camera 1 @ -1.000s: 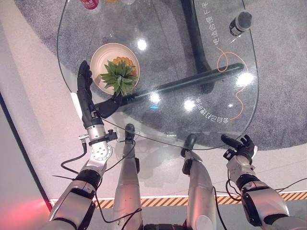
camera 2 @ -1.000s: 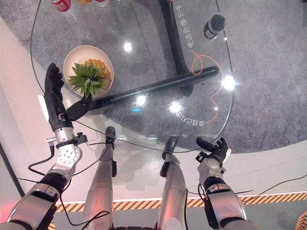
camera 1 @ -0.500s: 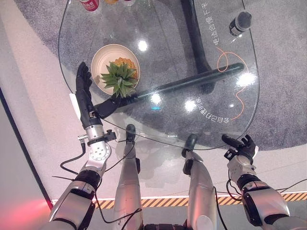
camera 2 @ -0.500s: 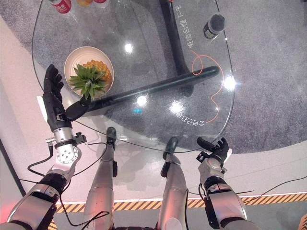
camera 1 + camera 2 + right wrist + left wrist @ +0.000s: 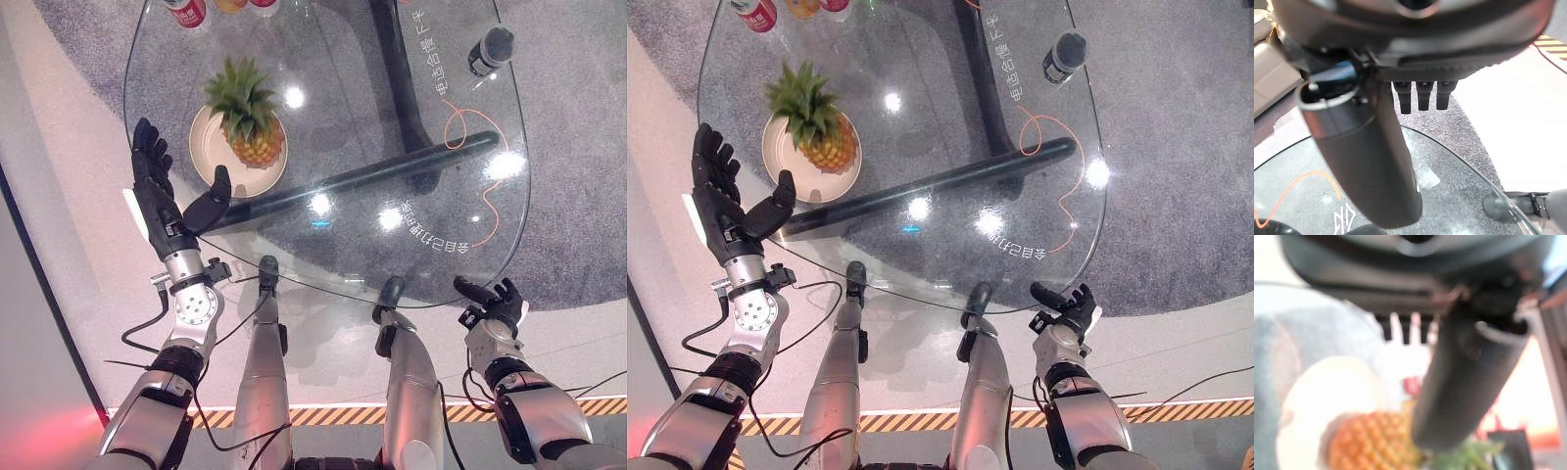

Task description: Pick up the fruit to the plate

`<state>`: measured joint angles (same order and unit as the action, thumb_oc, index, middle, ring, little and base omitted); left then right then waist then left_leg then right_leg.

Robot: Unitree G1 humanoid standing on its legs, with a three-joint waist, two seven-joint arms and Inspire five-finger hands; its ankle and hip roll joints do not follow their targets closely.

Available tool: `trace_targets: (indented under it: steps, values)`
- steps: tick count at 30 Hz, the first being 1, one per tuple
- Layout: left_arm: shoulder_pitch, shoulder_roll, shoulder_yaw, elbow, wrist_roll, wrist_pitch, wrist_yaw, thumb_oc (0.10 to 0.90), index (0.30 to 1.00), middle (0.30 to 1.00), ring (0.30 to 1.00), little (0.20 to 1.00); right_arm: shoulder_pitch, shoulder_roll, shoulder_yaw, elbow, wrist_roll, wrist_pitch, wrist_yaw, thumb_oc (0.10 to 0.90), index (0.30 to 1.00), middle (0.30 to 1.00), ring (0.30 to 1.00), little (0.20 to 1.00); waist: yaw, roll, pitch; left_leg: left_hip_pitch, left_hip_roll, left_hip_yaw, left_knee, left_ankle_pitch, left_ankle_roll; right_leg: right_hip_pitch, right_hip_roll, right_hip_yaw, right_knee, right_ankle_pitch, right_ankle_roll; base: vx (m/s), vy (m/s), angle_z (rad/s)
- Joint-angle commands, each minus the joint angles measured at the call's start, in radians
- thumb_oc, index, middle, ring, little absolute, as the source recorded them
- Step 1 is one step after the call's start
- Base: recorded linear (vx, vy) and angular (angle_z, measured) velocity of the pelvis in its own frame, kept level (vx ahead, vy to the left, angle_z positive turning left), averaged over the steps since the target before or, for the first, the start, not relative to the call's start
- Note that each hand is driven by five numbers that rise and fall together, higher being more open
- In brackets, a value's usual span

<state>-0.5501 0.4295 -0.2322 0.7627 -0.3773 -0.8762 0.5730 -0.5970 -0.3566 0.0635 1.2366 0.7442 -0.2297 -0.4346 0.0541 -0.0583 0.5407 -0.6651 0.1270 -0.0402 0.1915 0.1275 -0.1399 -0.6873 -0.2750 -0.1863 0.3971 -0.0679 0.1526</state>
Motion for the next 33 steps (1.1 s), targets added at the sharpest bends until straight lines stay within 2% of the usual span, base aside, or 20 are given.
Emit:
trace_targets:
  steps: [1,9,21,25,28,32,33]
  values:
    - [-0.060,0.000,0.078,-0.099,-0.005,-0.074,-0.001,0.800,0.900,0.900,0.900,0.900,0.073,-0.095,-0.035,-0.010,-0.033,-0.011,-0.025,0.800,0.900,0.900,0.900,0.900,0.010,0.016,-0.021,-0.015,-0.033,0.005,0.133,-0.140,0.048,0.035,0.042,-0.001,-0.062,0.084,-0.025,0.00,0.000,0.00]
    - [-0.072,0.001,0.073,-0.138,0.002,-0.073,-0.012,0.800,0.900,0.900,0.900,0.900,0.081,-0.088,-0.035,-0.018,-0.036,-0.014,-0.030,0.800,0.900,0.900,0.900,0.900,0.010,0.017,-0.021,-0.013,-0.033,0.006,0.134,-0.142,0.050,0.039,0.040,-0.002,-0.063,0.083,-0.026,0.00,0.000,0.00]
    - [-0.031,0.011,0.081,-0.111,0.026,-0.011,0.022,0.800,0.900,0.900,0.900,0.900,0.098,-0.088,-0.045,-0.016,-0.038,-0.014,-0.022,0.800,0.900,0.900,0.900,0.900,0.013,0.023,-0.021,0.005,-0.035,0.008,0.106,-0.123,0.050,0.052,0.041,-0.003,-0.077,0.093,-0.024,0.00,0.000,0.00]
    - [0.019,0.016,0.097,-0.097,-0.059,0.065,-0.012,0.800,0.900,0.900,0.900,0.900,0.131,-0.092,-0.054,-0.022,-0.046,-0.020,-0.015,0.800,0.900,0.900,0.900,0.900,0.016,0.033,-0.021,0.046,-0.034,0.014,0.081,-0.114,0.048,0.088,0.033,-0.006,-0.096,0.097,-0.020,0.00,0.000,0.00]
    - [0.054,0.023,0.114,-0.074,-0.132,0.135,-0.087,0.800,0.900,0.900,0.900,0.900,0.151,-0.091,-0.063,-0.023,-0.058,-0.019,-0.008,0.800,0.900,0.900,0.900,0.900,0.016,0.039,-0.021,0.092,-0.030,0.021,0.062,-0.117,0.043,0.129,0.030,-0.009,-0.107,0.090,-0.015,0.00,0.000,0.00]
    - [0.127,0.024,0.146,-0.032,-0.197,0.197,-0.149,0.800,0.900,0.900,0.900,0.900,0.205,-0.087,-0.079,-0.031,-0.089,0.005,0.019,0.800,0.900,0.900,0.900,0.900,0.016,0.048,-0.021,0.203,-0.027,0.039,-0.002,-0.096,0.037,0.238,0.022,-0.014,-0.156,0.097,-0.003,0.00,0.007,-0.01]
    - [0.143,0.023,0.156,-0.017,-0.203,0.231,-0.165,0.800,0.900,0.900,0.900,0.900,0.224,-0.086,-0.088,-0.028,-0.103,0.012,0.046,0.800,0.900,0.900,0.900,0.900,0.015,0.049,-0.021,0.231,-0.027,0.043,-0.026,-0.083,0.037,0.269,0.018,-0.016,-0.175,0.108,0.000,0.01,0.027,-0.06]
